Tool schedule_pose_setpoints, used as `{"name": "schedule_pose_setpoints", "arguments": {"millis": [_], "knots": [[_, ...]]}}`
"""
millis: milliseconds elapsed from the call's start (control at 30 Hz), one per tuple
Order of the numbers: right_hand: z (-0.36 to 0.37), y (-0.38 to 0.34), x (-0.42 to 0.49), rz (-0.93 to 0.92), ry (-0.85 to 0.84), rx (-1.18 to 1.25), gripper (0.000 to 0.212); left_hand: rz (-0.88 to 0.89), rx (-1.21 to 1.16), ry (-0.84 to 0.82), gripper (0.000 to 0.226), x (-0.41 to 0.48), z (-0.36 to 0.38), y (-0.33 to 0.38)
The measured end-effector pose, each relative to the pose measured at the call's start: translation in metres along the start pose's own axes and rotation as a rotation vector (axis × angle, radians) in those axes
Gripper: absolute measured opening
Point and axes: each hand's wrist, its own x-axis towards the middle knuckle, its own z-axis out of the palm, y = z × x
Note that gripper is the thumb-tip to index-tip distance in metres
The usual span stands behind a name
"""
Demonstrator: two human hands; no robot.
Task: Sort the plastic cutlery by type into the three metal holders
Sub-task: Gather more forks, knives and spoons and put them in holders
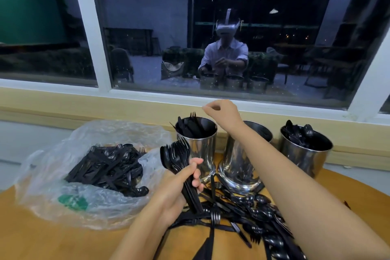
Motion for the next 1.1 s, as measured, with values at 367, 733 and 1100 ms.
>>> {"name": "schedule_pose_setpoints", "arguments": {"millis": [367,733,1100], "knots": [[-0.02,0.011,-0.121,0.096,-0.389,0.345,0.01,-0.143,-0.005,-0.182,0.029,-0.039,0.025,-0.021],[-0.03,0.016,-0.154,-0.003,-0.37,0.315,0.017,-0.156,0.088,-0.232,0.035,-0.049,0.046,-0.034],[-0.042,0.031,-0.166,0.054,-0.356,0.455,0.014,-0.235,-0.016,-0.368,0.045,-0.043,0.058,-0.044]]}}
